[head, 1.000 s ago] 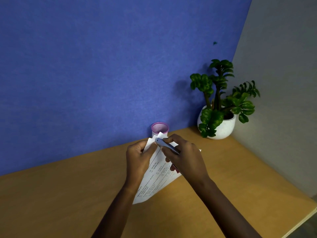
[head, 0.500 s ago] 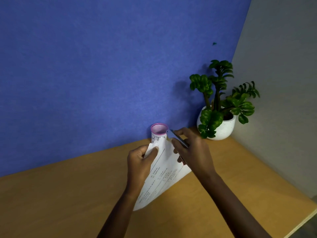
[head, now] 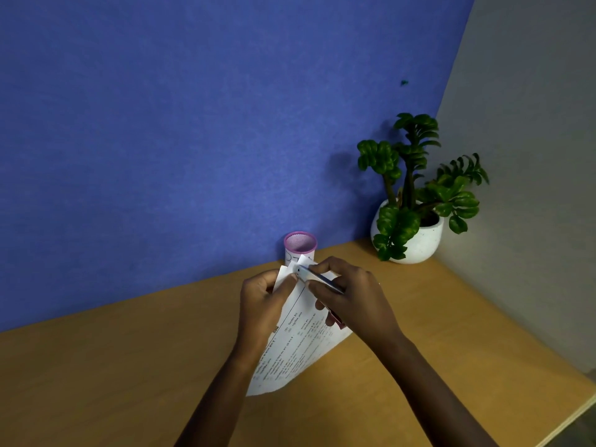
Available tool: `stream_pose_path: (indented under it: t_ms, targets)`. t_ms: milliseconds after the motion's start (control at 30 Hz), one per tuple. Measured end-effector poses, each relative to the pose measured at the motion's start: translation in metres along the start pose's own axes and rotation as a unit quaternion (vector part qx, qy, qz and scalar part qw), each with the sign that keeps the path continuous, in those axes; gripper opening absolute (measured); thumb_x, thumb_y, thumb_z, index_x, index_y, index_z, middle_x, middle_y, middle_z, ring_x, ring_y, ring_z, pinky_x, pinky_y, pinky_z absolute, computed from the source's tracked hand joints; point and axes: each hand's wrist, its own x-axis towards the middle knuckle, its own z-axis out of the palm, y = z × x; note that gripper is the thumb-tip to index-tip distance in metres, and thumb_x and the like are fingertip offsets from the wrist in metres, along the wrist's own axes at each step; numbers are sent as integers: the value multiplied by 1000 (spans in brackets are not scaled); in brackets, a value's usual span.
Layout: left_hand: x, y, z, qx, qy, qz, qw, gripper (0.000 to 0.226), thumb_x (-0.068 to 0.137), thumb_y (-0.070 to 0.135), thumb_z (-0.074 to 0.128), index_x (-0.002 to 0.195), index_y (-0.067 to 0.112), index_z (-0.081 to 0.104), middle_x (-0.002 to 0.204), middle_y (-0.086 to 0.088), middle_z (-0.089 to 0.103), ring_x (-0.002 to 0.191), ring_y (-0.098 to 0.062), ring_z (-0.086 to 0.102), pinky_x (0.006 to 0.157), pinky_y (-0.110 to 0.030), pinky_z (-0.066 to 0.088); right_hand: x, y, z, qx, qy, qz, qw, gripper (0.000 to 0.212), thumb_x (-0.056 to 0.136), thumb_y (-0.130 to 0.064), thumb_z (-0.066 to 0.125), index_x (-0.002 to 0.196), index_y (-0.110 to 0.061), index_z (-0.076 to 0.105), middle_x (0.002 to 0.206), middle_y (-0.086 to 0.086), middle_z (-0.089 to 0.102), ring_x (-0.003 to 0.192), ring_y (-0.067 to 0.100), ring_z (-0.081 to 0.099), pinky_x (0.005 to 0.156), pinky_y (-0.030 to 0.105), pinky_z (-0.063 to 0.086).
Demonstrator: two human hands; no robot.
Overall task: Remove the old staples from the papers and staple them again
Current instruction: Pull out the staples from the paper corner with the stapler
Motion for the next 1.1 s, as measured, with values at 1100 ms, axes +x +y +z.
stream_pose_path:
  t_ms: [1100]
  targets:
    - [5, 1, -4, -9, 54, -32, 998, 25, 86, 12, 61, 81, -12, 60, 79, -37, 61, 70, -34, 56, 65, -42, 46, 16, 6, -25, 165, 49, 20, 985, 16, 88, -20, 57, 101, -10, 57, 63, 1, 66, 37, 7, 58, 36, 20, 47]
